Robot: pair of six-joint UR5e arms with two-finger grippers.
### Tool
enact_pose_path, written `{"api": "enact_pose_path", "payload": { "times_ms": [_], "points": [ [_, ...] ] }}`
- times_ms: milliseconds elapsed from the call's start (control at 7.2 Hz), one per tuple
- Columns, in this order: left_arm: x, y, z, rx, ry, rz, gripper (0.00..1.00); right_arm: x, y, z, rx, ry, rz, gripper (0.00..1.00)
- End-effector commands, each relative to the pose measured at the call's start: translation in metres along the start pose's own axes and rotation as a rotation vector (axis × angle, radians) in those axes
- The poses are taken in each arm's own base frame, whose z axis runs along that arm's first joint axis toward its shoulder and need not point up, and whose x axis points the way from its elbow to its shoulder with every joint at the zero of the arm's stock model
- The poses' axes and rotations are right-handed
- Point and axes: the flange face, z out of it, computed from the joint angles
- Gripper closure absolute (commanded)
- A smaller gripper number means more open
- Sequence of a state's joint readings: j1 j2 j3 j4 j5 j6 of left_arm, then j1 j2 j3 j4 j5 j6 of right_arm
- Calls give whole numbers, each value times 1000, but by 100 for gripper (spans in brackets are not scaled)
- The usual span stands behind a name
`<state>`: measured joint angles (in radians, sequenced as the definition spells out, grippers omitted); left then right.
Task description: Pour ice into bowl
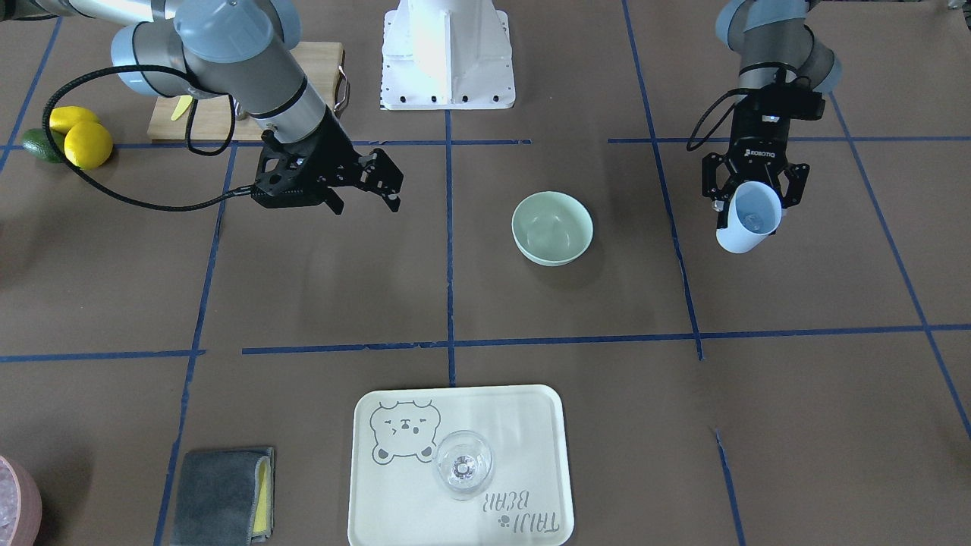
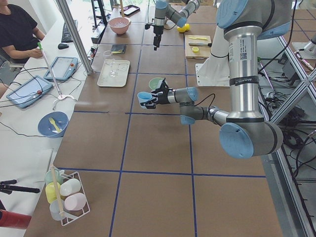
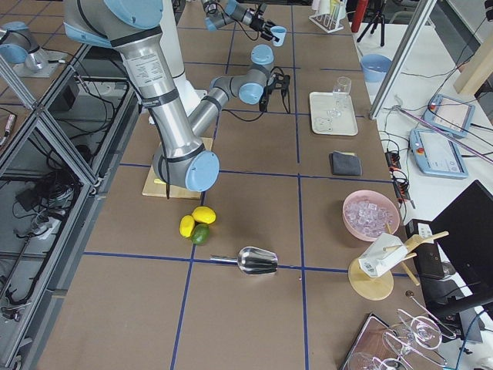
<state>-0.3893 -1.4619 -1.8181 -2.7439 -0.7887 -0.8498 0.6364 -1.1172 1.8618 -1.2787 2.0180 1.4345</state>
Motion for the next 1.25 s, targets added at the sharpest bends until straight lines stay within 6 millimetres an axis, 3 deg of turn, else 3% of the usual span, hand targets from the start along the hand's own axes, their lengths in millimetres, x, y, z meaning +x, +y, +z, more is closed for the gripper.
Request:
{"api": "enact_pose_path", "payload": {
  "times_ms": [0,139,417,556,1111],
  "points": [
    [65,14,-8,11,-74,115,100,36,3,-9,2,24,-51,0],
    [75,24,-16,9,-62,129,100,43,3,-12,3,28,-56,0],
    [93,19,-28,118,-145,399,100,44,3,-11,4,31,-58,0],
    [105,20,-27,121,-137,404,100,47,3,-11,4,34,-61,0],
    [191,9,-7,45,-230,755,100,50,4,-12,3,38,-57,0]
  ]
}}
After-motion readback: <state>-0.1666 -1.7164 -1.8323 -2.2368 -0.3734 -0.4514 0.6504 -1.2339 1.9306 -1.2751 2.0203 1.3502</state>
